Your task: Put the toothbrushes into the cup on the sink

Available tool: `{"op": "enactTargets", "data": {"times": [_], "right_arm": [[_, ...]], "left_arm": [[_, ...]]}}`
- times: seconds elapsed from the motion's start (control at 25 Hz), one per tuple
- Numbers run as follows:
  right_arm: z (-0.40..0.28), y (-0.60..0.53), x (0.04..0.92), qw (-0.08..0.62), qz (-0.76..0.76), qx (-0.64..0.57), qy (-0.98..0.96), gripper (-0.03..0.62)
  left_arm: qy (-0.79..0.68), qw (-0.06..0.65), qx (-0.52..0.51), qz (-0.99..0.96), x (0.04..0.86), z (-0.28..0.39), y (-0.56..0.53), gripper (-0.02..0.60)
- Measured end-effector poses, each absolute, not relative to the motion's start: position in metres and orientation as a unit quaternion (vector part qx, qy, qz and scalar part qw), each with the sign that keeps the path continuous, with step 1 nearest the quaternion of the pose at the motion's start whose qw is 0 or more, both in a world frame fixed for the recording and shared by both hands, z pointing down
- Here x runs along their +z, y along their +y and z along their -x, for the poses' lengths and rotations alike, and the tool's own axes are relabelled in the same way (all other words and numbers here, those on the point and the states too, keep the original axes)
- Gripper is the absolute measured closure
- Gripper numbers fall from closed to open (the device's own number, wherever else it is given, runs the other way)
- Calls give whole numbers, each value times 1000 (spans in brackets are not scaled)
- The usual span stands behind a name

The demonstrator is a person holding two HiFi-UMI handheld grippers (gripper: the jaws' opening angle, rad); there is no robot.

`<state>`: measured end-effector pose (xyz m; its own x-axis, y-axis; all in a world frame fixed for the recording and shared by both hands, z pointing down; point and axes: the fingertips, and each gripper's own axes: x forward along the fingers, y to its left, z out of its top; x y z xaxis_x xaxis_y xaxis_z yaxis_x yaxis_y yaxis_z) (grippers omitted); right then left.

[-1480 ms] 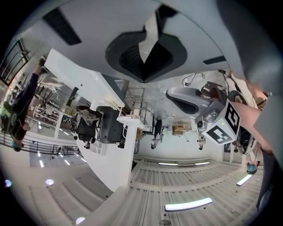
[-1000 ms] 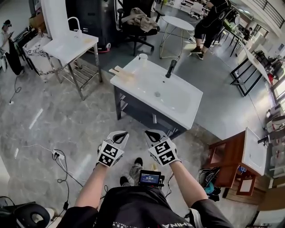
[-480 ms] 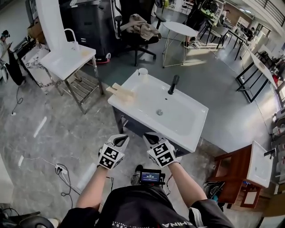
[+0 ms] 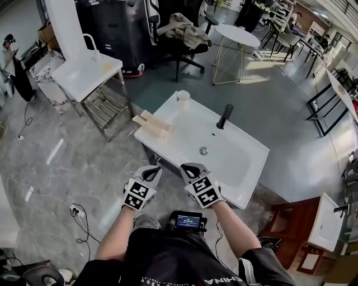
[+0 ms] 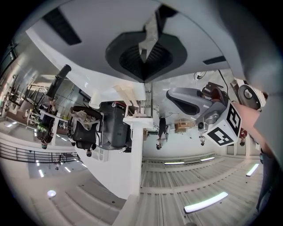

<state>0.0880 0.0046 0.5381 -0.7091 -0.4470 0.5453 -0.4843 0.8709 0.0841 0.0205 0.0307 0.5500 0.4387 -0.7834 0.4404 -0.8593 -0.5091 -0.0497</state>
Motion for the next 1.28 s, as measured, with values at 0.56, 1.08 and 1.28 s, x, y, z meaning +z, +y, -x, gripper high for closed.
{"op": "enactTargets", "data": {"times": [0.56, 1.08, 1.28], "right_arm": [[-46, -80, 557, 313, -292, 53, -902, 585], [9, -146, 564, 307, -371, 84, -872, 585], [9, -158, 567, 306, -386, 95, -865, 585]], "left_arm": [[-439, 103, 216, -866, 574, 34, -63, 584], [-374, 85, 225, -896, 582, 99, -145, 584], [-356, 87, 228, -902, 588, 99, -155, 584]]}}
